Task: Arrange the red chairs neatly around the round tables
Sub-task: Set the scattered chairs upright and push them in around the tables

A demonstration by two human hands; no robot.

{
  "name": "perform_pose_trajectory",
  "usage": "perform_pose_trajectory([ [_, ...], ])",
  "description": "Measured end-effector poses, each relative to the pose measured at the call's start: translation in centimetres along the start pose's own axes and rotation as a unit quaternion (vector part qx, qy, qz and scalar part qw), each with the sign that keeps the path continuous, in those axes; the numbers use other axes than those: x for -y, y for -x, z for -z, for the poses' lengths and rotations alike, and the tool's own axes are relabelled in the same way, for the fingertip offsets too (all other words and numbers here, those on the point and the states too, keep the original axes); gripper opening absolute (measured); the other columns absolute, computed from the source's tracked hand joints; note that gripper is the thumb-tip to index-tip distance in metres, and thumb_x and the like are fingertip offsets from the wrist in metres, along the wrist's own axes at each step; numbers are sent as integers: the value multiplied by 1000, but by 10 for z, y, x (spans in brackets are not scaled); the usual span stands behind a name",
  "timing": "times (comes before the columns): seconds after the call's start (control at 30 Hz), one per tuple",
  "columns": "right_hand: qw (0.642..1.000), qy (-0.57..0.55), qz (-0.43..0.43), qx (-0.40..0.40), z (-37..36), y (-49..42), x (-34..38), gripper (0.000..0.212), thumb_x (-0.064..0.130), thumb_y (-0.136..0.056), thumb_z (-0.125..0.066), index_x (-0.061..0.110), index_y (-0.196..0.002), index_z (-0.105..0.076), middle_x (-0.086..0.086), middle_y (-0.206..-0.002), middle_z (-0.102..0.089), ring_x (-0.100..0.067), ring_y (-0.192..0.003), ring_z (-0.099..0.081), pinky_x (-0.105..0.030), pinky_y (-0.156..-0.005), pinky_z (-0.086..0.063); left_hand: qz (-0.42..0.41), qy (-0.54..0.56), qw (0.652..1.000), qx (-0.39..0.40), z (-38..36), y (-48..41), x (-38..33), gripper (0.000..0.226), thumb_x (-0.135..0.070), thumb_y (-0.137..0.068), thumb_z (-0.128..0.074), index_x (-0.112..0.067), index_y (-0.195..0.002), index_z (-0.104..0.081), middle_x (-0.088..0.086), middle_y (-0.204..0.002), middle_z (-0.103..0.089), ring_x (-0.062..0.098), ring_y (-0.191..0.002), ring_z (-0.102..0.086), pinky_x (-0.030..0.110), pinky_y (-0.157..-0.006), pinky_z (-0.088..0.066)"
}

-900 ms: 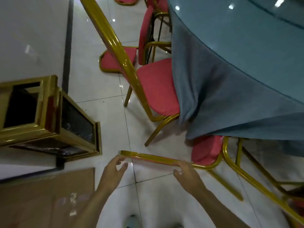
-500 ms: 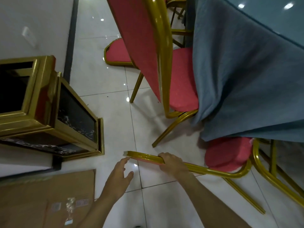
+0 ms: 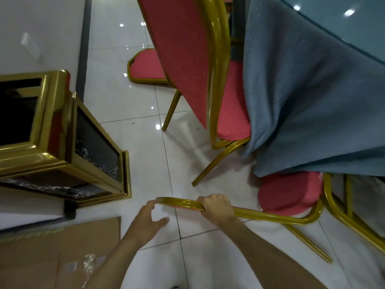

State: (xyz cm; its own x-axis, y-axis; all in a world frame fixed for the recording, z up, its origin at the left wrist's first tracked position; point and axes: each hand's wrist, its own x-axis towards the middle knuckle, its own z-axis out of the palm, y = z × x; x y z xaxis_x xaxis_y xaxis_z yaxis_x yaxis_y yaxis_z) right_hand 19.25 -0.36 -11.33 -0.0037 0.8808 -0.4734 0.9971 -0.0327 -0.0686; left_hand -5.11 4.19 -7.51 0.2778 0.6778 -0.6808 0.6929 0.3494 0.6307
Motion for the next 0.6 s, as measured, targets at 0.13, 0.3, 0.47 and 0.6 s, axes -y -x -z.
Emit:
perform_pose_trajectory([
  [0.13, 1000, -25, 15, -4, 12, 30, -9, 22, 25, -97, -51, 27, -116, -62, -3, -97, -71, -30, -92, -67, -36, -82, -47, -16, 18, 1000, 2, 7, 11, -14, 79, -29, -84, -84, -31, -149, -38, -9, -139, -39, 16, -134, -41, 35, -111, -40],
  [0.3, 993, -52, 54, -86, 50, 73, -16, 13, 28, -92, -63, 31, -102, -70, 4, -74, -67, -22, -70, -68, -29, -66, -35, -45, -89, 994, 40, 5, 22, -35, 81, -20, -83, -86, -31, -149, -41, -8, -142, -43, 16, -134, -43, 30, -110, -40],
  [0.47, 987, -61, 60, -135, 91, 104, -23, 11, 26, -77, -74, 31, -87, -73, 5, -59, -65, -18, -50, -61, -25, -53, -37, -61, -198, 977, 39, 11, 38, -65, 56, -21, -82, -84, -34, -128, -55, -8, -123, -55, 17, -118, -54, 36, -104, -48],
  [0.6, 981, -72, 66, -167, 125, 134, -27, 19, 26, -64, -82, 32, -78, -72, 8, -52, -60, -12, -42, -56, -23, -42, -40, -117, -373, 917, -81, 32, 57, -86, 21, -26, -91, -72, -29, -111, -64, -7, -103, -66, 16, -94, -66, 33, -85, -56],
])
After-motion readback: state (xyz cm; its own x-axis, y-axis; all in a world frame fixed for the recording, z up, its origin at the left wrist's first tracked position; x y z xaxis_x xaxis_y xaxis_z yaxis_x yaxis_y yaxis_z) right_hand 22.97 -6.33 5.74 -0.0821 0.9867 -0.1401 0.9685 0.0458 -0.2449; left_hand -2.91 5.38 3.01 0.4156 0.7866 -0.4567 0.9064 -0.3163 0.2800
